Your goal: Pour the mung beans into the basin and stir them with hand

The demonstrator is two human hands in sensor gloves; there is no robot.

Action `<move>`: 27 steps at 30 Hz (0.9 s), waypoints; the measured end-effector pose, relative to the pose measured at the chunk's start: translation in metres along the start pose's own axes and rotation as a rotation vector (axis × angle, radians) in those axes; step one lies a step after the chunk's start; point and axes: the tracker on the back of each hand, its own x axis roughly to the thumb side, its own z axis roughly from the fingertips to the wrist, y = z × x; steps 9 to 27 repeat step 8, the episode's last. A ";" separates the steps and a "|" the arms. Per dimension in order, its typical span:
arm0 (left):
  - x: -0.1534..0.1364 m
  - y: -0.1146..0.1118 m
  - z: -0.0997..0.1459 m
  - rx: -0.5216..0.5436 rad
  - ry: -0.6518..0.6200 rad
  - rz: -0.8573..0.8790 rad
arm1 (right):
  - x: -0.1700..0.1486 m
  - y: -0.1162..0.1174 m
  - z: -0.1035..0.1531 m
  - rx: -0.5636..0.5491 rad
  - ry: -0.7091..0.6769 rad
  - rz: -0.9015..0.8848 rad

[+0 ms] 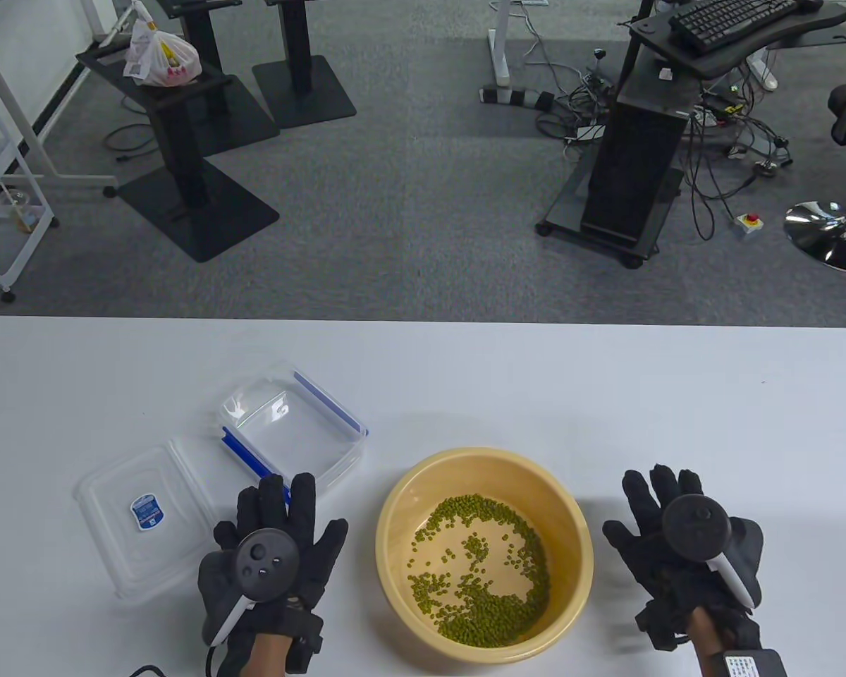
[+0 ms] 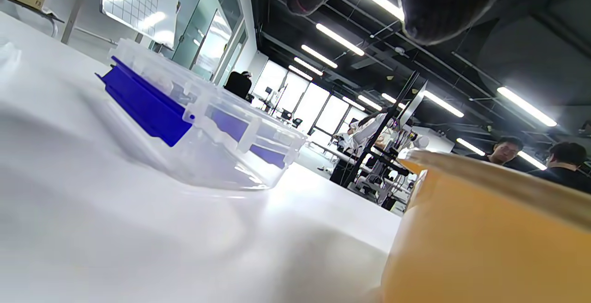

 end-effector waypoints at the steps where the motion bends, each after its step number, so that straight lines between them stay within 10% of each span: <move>1: 0.000 0.000 0.000 -0.003 -0.001 0.001 | -0.001 0.000 -0.001 0.005 0.008 -0.001; 27: 0.001 -0.005 -0.001 -0.043 0.012 0.012 | -0.003 0.007 -0.001 0.077 0.050 -0.044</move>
